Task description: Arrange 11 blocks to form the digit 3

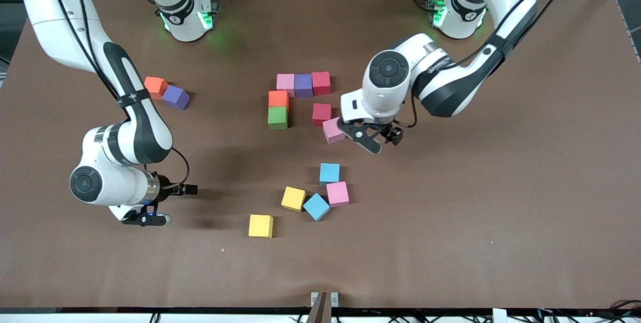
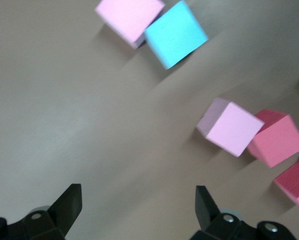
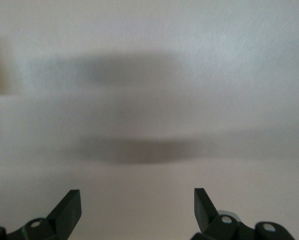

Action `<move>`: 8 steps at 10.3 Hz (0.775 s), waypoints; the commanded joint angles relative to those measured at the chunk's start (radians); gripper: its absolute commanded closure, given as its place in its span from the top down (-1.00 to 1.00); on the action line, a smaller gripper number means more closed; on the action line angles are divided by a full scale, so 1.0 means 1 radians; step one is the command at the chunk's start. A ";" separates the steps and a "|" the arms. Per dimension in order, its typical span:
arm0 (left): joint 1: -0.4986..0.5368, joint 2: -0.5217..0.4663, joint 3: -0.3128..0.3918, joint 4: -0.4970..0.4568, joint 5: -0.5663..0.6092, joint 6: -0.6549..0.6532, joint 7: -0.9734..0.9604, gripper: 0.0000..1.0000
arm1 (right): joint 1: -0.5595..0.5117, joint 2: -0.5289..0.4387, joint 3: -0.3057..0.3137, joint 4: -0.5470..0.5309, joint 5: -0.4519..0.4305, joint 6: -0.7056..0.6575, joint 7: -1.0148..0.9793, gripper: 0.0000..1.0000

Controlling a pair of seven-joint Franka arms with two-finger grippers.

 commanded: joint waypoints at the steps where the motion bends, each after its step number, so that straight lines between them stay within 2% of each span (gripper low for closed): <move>1: -0.005 0.070 0.011 0.014 0.018 0.115 -0.018 1.00 | -0.010 -0.029 0.012 -0.007 0.004 -0.115 -0.040 1.00; 5: -0.139 0.082 0.120 0.025 0.028 0.163 -0.122 1.00 | -0.018 -0.029 0.010 -0.009 0.025 -0.121 -0.082 1.00; 8: -0.218 0.084 0.125 -0.004 0.053 0.203 -0.121 1.00 | -0.020 -0.029 0.010 -0.012 0.026 -0.123 -0.082 1.00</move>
